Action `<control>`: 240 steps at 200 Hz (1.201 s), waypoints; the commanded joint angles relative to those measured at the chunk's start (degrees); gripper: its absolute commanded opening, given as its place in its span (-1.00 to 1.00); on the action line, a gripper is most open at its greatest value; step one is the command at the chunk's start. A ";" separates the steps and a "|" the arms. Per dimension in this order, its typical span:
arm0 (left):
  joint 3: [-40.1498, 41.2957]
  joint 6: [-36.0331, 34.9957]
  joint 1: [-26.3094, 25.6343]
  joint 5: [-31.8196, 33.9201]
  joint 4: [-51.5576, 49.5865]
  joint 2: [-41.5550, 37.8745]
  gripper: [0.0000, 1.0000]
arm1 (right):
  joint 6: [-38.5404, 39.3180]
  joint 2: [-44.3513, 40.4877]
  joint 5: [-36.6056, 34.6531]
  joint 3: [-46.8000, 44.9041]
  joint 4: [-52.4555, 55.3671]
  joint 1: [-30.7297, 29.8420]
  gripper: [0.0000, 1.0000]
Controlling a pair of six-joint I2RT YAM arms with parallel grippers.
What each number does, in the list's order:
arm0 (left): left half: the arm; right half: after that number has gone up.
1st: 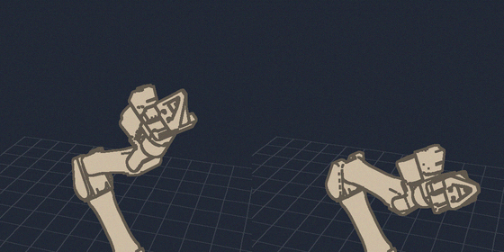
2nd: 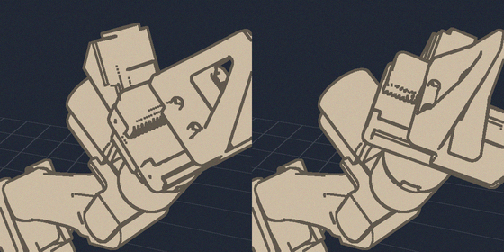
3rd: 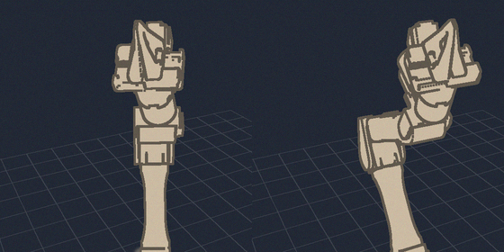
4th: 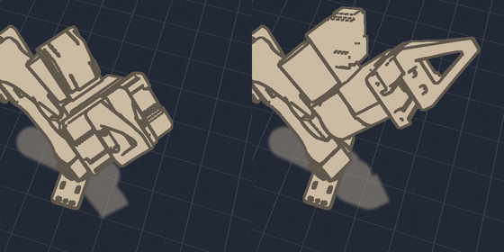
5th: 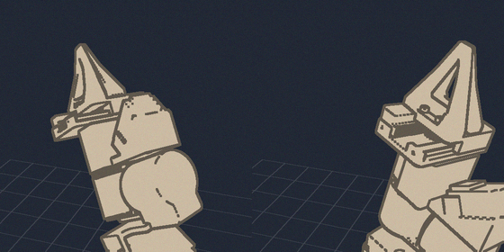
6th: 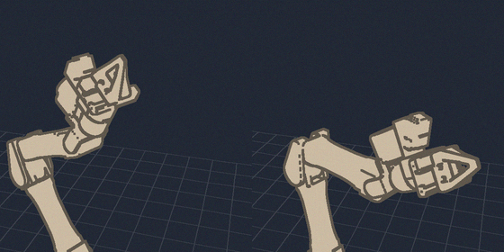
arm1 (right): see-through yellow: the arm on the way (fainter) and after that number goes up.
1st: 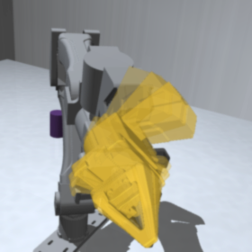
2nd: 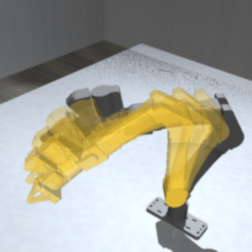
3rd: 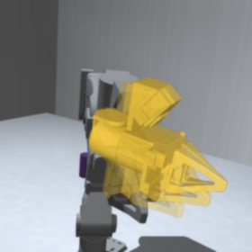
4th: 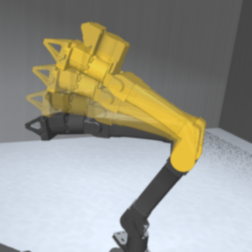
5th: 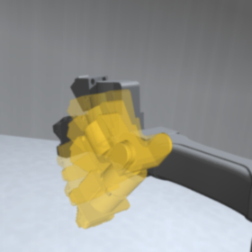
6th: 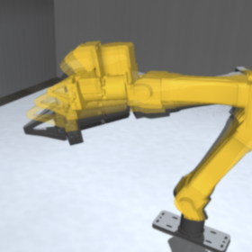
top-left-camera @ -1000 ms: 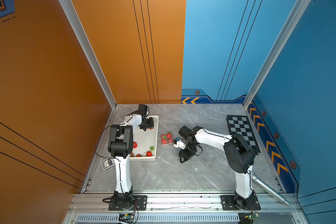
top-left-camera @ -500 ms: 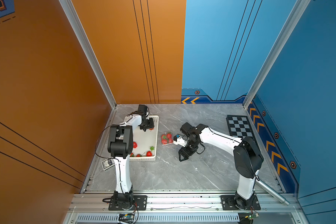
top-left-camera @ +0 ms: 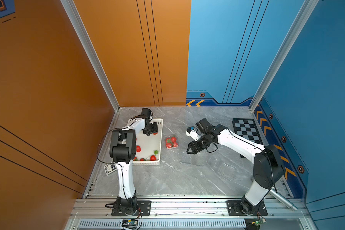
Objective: Pack strawberries into containers
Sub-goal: Pick up the strawberry from the basket.
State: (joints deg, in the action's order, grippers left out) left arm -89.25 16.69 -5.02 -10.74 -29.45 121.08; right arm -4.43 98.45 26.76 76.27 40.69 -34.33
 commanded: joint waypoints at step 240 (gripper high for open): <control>16.97 14.40 -39.03 14.72 -13.54 -32.09 -0.93 | -24.22 -16.29 2.01 -20.37 -17.58 13.43 0.34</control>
State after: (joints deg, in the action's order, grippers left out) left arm -72.25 27.62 -40.45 0.47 -41.23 85.21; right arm -27.31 84.86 27.55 57.89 23.33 -22.26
